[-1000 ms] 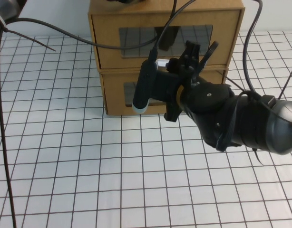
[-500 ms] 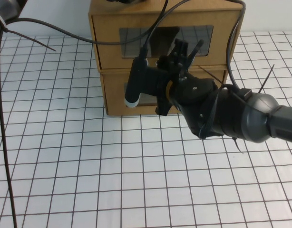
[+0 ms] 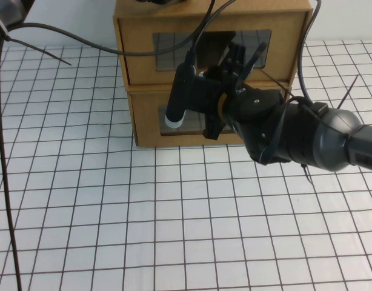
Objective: Open the shoe box
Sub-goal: 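Pull the top drawer of the cardboard box fully open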
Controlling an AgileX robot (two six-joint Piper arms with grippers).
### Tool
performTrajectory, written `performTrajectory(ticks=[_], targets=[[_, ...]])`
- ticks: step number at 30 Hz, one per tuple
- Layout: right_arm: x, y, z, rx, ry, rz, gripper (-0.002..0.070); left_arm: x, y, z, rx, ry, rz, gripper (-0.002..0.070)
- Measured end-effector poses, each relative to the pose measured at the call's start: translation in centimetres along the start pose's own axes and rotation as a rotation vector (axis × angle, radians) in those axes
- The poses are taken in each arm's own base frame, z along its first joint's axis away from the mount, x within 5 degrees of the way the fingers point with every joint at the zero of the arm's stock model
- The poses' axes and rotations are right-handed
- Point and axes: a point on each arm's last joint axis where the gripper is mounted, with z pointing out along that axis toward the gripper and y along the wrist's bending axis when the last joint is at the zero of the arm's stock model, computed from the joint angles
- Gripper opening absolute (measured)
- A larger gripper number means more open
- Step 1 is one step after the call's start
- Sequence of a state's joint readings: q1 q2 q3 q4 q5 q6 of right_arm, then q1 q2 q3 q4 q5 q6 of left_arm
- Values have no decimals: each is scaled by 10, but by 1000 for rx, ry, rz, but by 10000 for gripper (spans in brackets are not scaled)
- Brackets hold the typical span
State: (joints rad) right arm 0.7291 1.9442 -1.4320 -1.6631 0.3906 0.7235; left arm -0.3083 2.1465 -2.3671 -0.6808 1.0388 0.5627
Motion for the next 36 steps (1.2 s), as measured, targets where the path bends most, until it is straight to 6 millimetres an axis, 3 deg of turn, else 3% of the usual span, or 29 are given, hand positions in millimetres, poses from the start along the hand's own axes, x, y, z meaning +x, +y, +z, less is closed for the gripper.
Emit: performTrajectory(ticks=[6,24,29,36], targets=[[0,-1,0,4,-1,-17,78,0,0,0,0,0,0,-5],[2,0,2,16,18,-100,63,1,0,0,4,6,0,-5],[3,0,3,21,23,-109,21,1,0,0,5,7,0,-5],[1,2,2,31,34,-125,15,1,-1,0,13,20,-5,-5]])
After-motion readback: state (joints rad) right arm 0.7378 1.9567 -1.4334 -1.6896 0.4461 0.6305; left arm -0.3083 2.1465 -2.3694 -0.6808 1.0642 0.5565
